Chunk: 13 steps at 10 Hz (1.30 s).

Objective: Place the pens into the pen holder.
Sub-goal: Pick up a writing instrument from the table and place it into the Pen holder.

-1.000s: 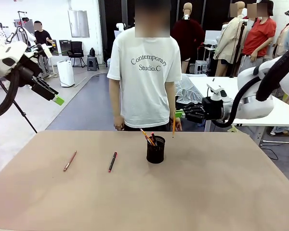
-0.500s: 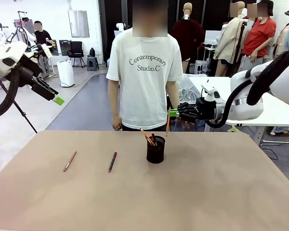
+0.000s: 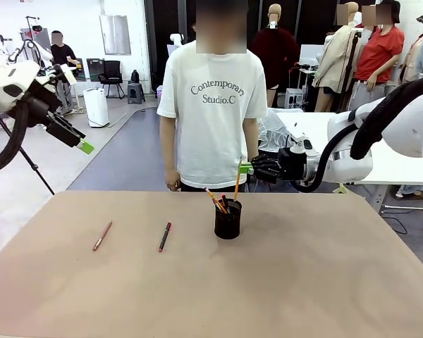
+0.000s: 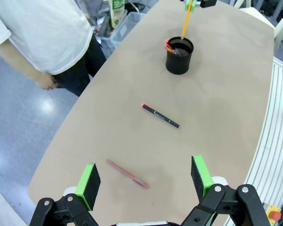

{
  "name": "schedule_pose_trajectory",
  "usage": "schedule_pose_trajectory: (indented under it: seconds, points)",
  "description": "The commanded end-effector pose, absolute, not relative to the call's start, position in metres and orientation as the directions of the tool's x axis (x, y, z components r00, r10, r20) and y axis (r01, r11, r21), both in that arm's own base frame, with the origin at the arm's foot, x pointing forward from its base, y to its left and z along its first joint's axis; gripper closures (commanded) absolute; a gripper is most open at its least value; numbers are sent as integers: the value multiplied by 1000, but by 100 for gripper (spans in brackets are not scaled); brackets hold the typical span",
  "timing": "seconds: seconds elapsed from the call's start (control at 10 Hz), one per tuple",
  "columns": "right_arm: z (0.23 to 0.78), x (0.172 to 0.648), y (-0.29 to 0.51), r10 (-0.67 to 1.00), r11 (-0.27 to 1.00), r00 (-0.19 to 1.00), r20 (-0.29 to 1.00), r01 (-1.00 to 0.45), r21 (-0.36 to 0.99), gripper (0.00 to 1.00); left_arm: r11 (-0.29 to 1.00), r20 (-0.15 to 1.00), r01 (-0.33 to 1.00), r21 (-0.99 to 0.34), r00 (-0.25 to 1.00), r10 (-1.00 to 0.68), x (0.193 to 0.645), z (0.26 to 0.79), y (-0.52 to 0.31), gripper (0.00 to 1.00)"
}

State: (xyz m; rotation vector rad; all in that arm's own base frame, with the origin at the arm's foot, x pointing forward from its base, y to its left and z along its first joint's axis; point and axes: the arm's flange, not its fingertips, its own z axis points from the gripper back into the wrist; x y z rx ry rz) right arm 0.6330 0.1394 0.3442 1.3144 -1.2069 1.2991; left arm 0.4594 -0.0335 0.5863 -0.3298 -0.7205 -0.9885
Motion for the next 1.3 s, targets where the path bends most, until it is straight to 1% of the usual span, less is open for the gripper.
schedule_pose_trajectory:
  seconds: [0.0, 0.4, 0.5, 0.9, 1.1, 1.2]
  points:
    - [344, 641, 147, -69, -116, -8, 998, -993, -16, 78, 521, 687, 851, 62, 342, -641, 460, 587, -32, 0]
    - [350, 640, 143, -40, -116, 20, 999, -993, 15, 3, 521, 687, 851, 62, 342, -641, 460, 587, -32, 0]
    - [355, 639, 139, -8, -116, 18, 1000, -993, 17, 0, 521, 687, 851, 62, 342, -641, 460, 587, -32, 0]
    - [414, 630, 120, 233, -142, 33, 972, -987, 68, 0, 521, 687, 851, 62, 342, -641, 460, 587, -32, 0]
    - [444, 623, 105, 360, -125, 51, 932, -987, 102, 0, 521, 687, 851, 62, 342, -641, 460, 587, -32, 0]
    - [457, 621, 97, 414, -84, 42, 909, -993, 84, 0, 521, 687, 851, 62, 342, -641, 460, 587, -32, 0]
